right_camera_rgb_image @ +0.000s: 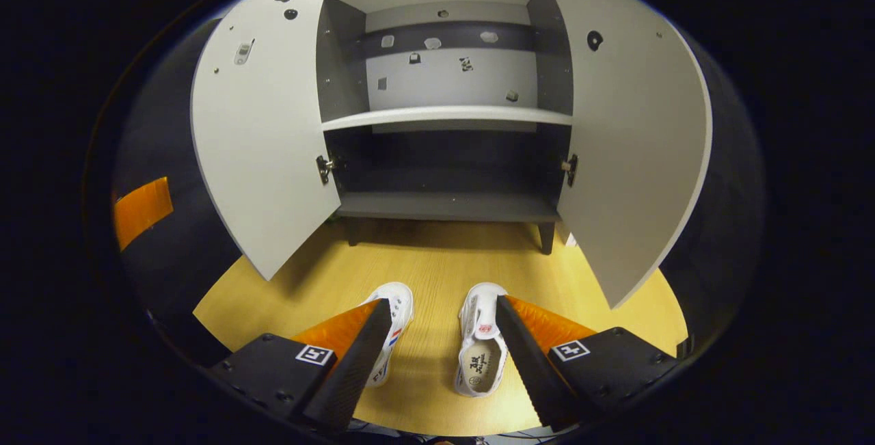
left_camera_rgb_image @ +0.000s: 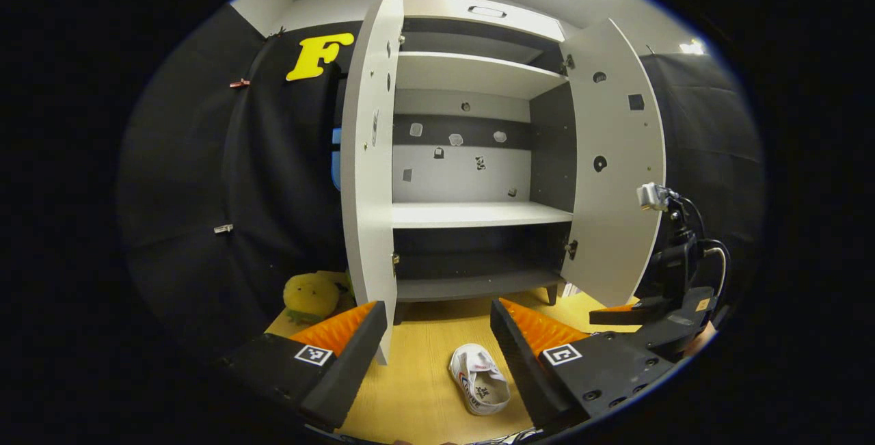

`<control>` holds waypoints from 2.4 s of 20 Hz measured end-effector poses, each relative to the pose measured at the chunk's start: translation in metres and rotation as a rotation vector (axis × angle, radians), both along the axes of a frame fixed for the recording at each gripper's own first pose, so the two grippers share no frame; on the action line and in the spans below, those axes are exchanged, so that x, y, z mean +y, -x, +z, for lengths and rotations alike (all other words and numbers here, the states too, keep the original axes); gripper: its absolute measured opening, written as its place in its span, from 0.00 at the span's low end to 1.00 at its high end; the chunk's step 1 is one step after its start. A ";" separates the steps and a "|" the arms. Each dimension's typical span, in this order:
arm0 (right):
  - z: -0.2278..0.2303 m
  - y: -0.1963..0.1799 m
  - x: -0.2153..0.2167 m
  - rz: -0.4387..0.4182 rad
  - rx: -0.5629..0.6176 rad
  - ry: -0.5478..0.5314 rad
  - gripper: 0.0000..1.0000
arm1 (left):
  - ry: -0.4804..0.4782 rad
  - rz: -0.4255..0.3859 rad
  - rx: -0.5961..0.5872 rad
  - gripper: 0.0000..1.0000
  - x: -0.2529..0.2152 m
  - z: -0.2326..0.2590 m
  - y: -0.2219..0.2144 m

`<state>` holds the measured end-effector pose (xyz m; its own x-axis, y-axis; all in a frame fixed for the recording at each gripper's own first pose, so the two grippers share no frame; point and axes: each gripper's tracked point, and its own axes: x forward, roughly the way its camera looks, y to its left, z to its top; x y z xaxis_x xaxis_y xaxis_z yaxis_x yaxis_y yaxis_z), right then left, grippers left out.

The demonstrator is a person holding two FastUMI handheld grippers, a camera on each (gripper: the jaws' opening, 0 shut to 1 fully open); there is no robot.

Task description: Grab one shoe with the right hand and put it into the shoe cabinet, grab the other shoe with the left hand and put it into the shoe cabinet; then close the right door with the right hand and the left door with the left hand.

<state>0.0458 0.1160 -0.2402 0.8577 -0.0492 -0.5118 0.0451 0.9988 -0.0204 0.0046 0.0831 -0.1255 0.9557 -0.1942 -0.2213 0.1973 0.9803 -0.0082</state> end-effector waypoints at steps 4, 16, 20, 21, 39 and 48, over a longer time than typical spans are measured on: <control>-0.041 0.001 -0.006 -0.029 0.087 -0.035 0.99 | 0.027 0.023 0.012 0.95 0.003 -0.010 -0.003; -0.143 -0.014 -0.026 -0.142 0.288 -0.089 0.99 | -0.013 0.059 0.130 0.95 0.024 -0.076 -0.009; -0.161 -0.026 -0.025 -0.138 0.318 -0.079 0.98 | -0.013 0.074 0.136 0.95 0.035 -0.081 -0.020; -0.167 -0.028 -0.024 -0.131 0.329 -0.065 0.97 | -0.018 0.072 0.137 0.95 0.037 -0.081 -0.023; -0.179 -0.054 -0.052 -0.201 0.364 -0.020 0.08 | -0.015 0.044 0.132 0.95 0.027 -0.074 -0.010; -0.136 -0.044 -0.044 -0.130 0.263 -0.003 0.05 | -0.029 0.018 0.123 0.95 0.014 -0.070 0.000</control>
<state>0.0896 0.0719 -0.3757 0.6821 -0.1486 -0.7160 0.1665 0.9850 -0.0459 0.0048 0.0969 -0.1956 0.9243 -0.1689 -0.3421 0.1786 0.9839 -0.0031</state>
